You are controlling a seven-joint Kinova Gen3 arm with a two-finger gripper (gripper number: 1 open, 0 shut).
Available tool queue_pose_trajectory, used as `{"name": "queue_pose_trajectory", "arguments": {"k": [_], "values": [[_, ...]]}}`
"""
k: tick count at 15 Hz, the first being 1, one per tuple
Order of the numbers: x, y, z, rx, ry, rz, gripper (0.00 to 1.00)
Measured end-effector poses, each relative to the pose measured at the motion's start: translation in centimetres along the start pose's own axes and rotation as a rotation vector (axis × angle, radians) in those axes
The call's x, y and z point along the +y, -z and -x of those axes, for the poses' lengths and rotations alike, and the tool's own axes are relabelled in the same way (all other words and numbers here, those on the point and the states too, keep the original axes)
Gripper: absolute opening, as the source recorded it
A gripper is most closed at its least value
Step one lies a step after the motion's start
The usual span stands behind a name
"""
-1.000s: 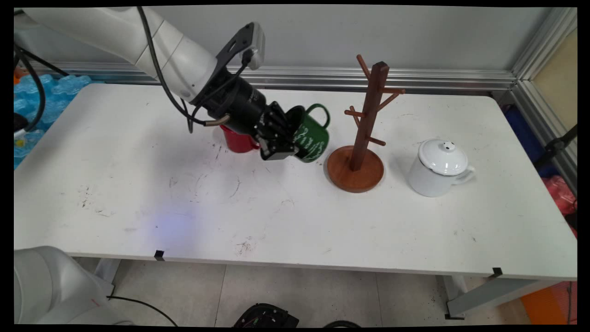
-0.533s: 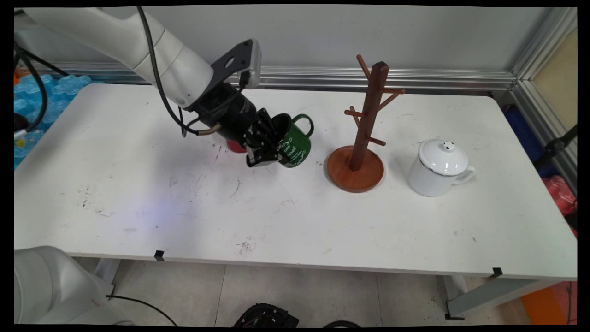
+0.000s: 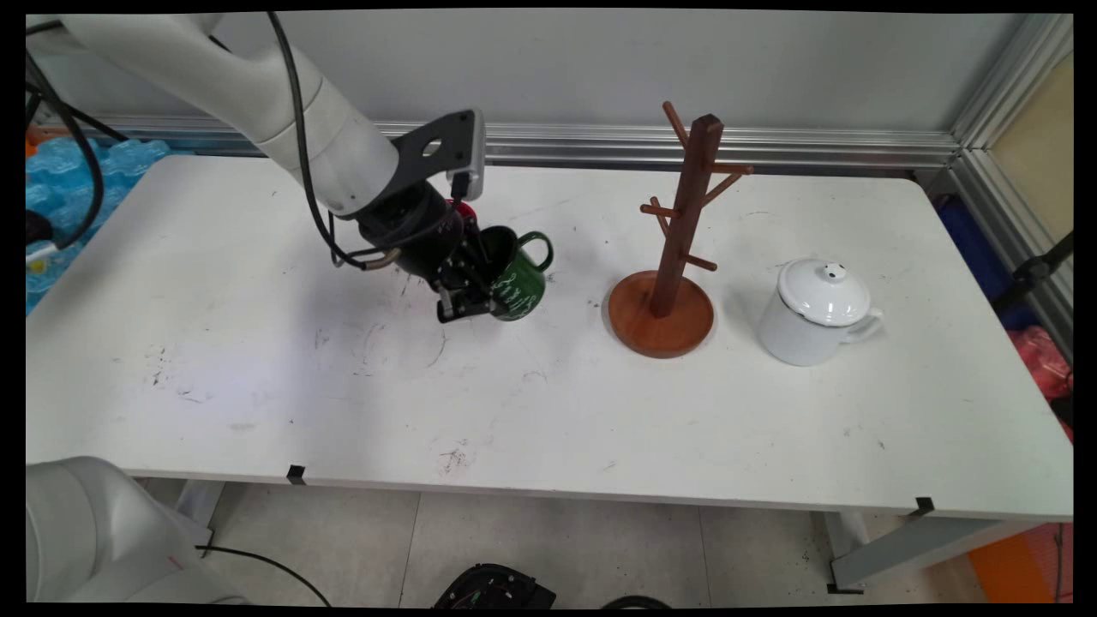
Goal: Place the picked object on the table
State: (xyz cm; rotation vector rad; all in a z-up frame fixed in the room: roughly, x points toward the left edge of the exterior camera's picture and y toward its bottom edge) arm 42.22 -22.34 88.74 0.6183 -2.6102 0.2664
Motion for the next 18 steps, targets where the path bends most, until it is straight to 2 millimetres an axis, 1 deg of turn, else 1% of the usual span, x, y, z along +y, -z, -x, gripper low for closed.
{"name": "queue_pose_trajectory", "arguments": {"k": [6,13,18], "values": [[0.7,-1.0,0.1,-0.114,0.011,-0.016,0.0],[1.9,-2.3,-1.1,-0.211,0.052,-0.015,0.0],[2.5,-3.8,-2.3,-0.26,0.081,-0.003,0.0]]}}
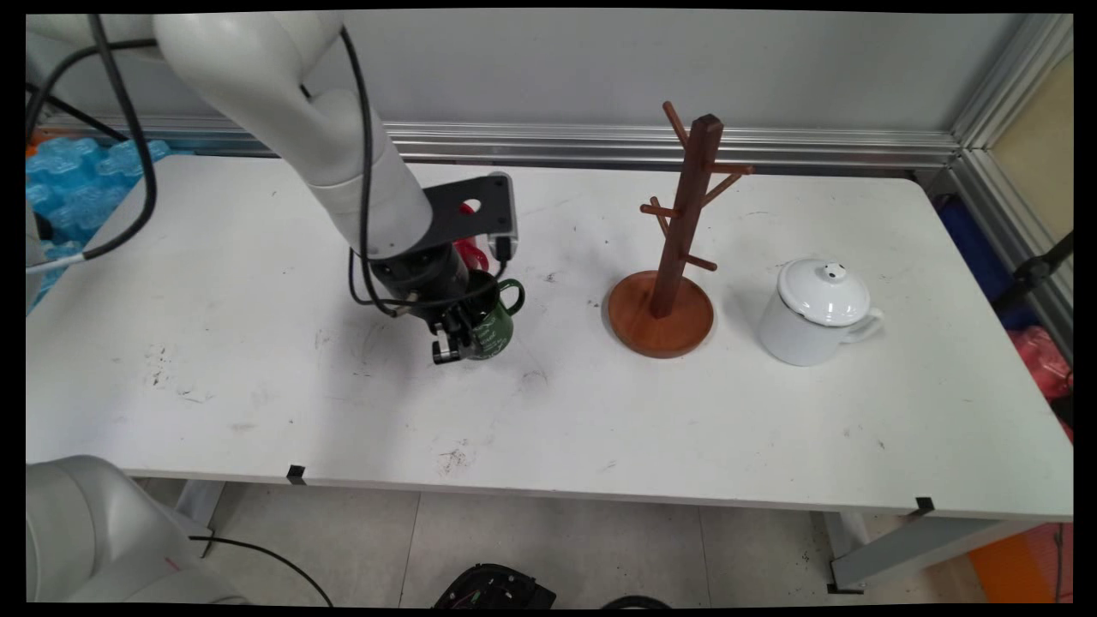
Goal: Place the picked object on the table
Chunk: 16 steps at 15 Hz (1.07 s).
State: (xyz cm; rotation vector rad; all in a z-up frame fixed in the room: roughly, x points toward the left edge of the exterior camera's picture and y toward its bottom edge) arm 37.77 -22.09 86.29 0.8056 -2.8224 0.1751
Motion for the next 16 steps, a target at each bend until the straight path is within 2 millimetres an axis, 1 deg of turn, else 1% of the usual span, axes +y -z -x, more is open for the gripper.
{"name": "queue_pose_trajectory", "arguments": {"k": [9,16], "values": [[0.0,-2.3,-2.5,-0.041,0.027,0.006,0.0],[-0.4,-3.9,-3.4,-0.068,0.042,0.003,0.0]]}}
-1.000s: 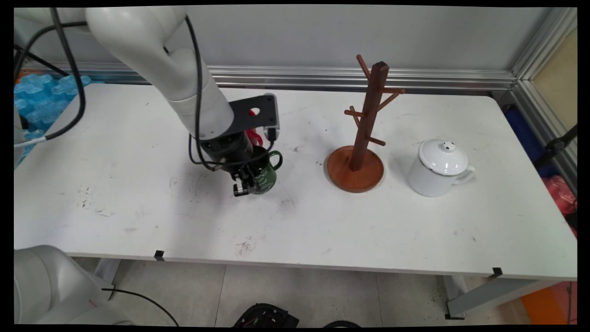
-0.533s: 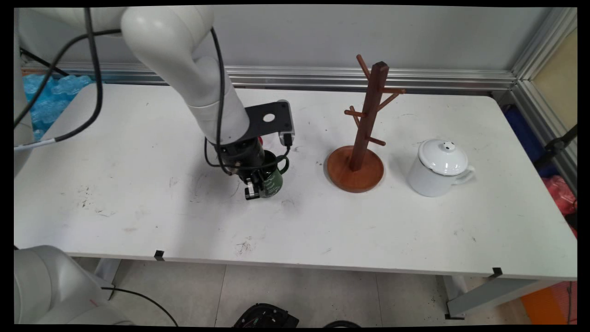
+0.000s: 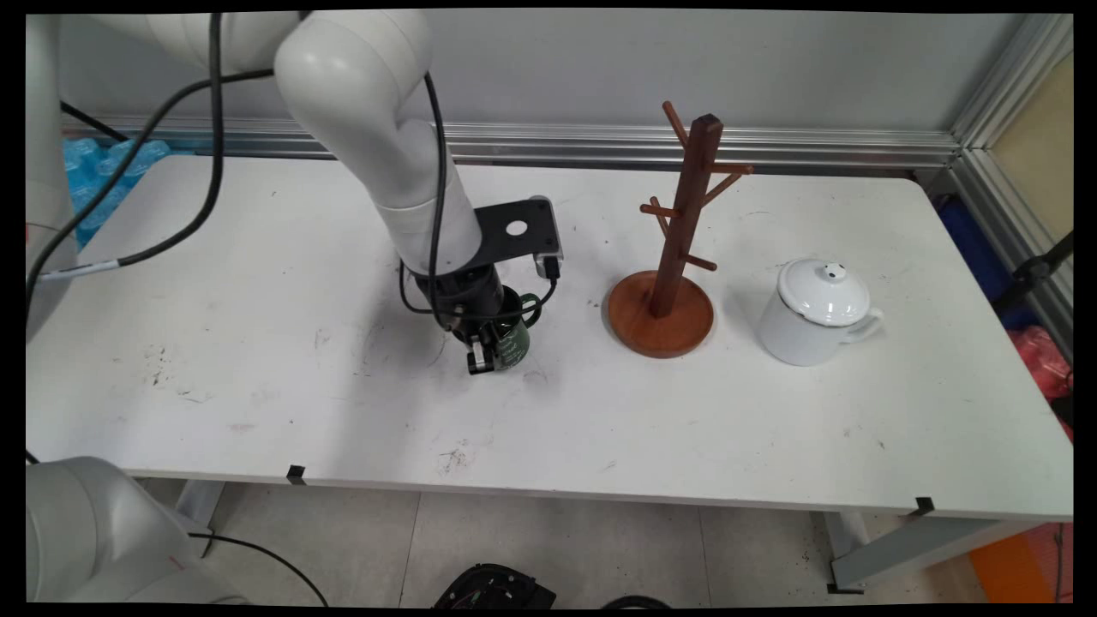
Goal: Place the picked object on the table
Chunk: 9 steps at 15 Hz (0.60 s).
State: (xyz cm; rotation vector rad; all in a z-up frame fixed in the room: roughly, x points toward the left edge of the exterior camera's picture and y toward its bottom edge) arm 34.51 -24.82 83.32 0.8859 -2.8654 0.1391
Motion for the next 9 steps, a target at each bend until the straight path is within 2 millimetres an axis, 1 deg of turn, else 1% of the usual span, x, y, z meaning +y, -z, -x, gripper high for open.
{"name": "queue_pose_trajectory", "arguments": {"k": [4,9], "values": [[-0.01,-0.73,-0.47,-0.013,0.003,0.001,0.0],[0.12,-1.14,-0.74,-0.026,0.005,0.005,0.0]]}}
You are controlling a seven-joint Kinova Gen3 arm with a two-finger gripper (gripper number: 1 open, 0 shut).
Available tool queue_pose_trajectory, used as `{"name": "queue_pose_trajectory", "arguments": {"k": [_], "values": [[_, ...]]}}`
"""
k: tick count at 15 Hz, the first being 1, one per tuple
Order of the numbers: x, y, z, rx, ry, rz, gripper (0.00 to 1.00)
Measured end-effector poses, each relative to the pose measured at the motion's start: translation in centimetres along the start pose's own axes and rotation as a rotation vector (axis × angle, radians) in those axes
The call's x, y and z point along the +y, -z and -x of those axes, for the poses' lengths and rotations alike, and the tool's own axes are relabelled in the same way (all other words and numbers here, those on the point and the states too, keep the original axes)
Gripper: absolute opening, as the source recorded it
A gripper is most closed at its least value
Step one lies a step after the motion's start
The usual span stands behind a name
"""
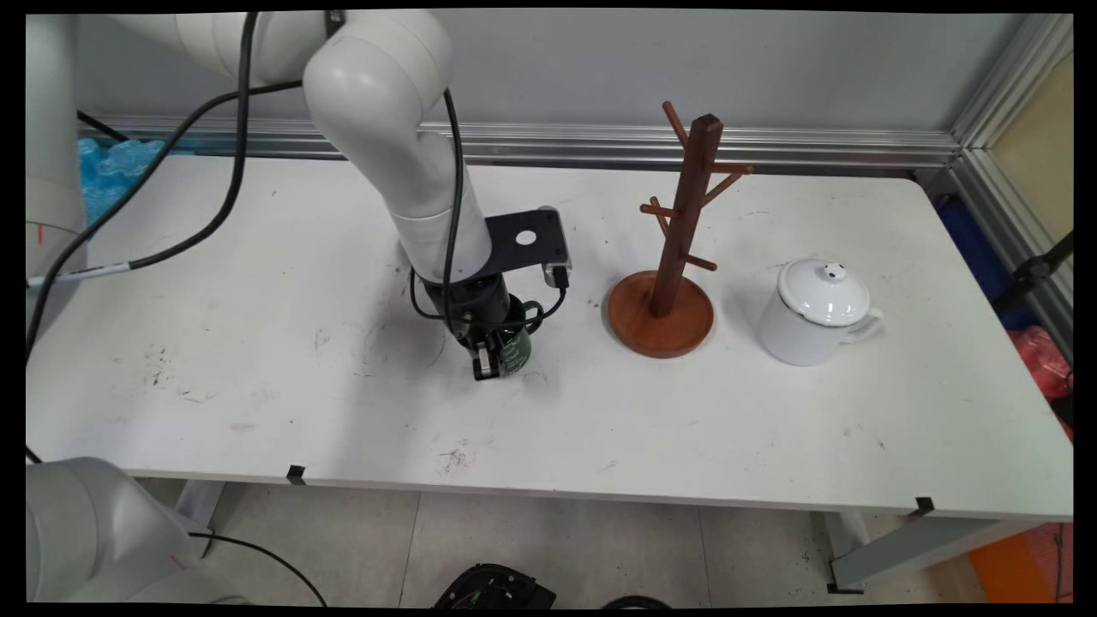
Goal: Place the picked object on the table
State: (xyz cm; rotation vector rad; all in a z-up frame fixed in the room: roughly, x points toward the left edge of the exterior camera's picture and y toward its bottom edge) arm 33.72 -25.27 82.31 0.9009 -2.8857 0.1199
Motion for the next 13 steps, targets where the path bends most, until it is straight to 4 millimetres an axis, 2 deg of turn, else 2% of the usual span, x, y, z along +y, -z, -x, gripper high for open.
{"name": "queue_pose_trajectory", "arguments": {"k": [3,4,13], "values": [[0.17,-0.1,-0.16,-0.009,0.004,0.007,0.0],[0.22,-0.11,-0.19,-0.012,0.005,0.009,1.0],[0.57,0.13,-0.7,0.01,0.008,0.026,1.0]]}}
